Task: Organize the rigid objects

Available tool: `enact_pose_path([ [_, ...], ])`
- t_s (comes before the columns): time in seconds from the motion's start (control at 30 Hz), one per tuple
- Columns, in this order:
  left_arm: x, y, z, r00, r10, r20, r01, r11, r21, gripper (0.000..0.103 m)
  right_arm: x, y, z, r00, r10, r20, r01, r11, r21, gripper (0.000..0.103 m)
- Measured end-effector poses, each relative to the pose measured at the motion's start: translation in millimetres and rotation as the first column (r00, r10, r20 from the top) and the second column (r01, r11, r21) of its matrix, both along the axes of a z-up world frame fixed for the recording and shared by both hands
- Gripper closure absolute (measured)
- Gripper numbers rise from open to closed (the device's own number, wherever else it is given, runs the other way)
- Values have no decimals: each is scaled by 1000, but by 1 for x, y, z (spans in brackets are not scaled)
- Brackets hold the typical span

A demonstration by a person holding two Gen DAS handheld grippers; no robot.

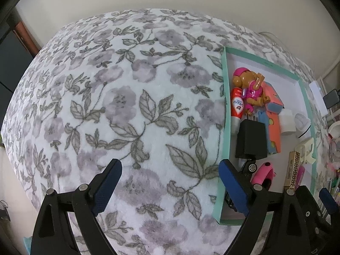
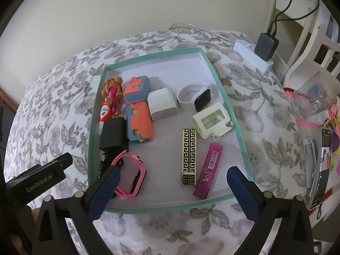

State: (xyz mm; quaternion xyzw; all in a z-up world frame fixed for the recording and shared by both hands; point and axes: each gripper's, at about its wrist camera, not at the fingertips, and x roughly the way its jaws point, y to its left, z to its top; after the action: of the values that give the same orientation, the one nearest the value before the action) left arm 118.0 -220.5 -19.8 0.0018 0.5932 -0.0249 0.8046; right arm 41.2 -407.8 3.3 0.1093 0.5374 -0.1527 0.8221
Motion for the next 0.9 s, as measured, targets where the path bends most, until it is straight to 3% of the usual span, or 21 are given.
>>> enact_pose_path([
  [0.53,-9,24,41,996,7,89,-7,1000,-10,7,-3,17,15,999,22,44,-21,1000,-12,0],
  [0.9,-27,44,63,992,-1,124,-2,1000,26,7,-13,42,39,992,66,110,-64,998,-22,0],
])
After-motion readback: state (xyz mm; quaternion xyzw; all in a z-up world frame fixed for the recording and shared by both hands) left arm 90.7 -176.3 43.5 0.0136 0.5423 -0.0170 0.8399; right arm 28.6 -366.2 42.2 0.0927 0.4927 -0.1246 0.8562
